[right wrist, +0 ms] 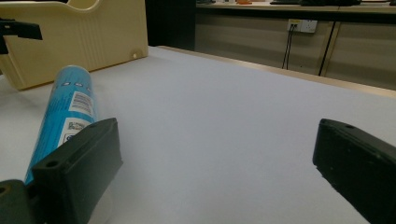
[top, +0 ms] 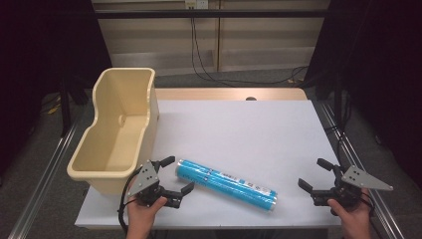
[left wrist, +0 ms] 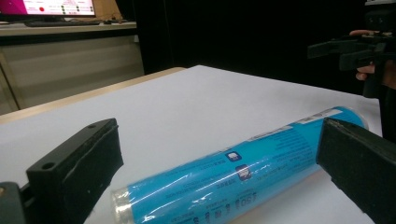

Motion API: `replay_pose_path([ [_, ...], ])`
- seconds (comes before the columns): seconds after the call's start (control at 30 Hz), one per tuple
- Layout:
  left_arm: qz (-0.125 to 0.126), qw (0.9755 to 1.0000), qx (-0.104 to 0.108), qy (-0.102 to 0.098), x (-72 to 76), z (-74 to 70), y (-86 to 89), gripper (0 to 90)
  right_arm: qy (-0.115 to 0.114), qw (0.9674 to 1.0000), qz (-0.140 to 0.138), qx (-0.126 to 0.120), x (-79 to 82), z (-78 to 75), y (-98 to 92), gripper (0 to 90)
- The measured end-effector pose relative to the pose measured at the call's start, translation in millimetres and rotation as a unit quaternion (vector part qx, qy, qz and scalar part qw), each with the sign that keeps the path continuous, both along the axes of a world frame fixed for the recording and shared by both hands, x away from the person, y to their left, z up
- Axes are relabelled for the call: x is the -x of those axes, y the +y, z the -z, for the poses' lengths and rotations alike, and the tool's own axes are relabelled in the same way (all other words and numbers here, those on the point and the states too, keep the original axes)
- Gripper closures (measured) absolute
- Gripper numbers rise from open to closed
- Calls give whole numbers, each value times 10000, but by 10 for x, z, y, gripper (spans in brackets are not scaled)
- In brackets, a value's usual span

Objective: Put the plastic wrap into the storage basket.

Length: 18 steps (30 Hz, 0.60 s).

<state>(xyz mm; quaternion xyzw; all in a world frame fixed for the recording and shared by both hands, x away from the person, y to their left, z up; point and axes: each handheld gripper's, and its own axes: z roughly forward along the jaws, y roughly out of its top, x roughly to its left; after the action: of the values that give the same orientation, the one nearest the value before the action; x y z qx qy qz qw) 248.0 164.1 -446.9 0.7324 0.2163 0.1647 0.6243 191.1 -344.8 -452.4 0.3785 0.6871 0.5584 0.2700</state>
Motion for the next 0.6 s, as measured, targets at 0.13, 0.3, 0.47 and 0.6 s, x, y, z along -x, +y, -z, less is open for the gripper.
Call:
replay_pose_path([
  [0.13, 55, 10000, -47, 9, -7, -3, -33, 0, 5, 10000, 13, 3, 3, 1, -6, 6],
  [0.3, 171, 9997, -149, 33, -25, -27, -101, 0, 15, 10000, 9, 14, -2, 4, 0, 6],
  [0.47, 217, 9996, -124, 103, -72, -54, -176, 0, 35, 10000, -18, 36, -7, 9, 10, 7],
  [0.6, 378, 9991, -104, 146, -143, -84, -277, 0, 40, 10000, -27, 29, -6, 10, 12, 7],
])
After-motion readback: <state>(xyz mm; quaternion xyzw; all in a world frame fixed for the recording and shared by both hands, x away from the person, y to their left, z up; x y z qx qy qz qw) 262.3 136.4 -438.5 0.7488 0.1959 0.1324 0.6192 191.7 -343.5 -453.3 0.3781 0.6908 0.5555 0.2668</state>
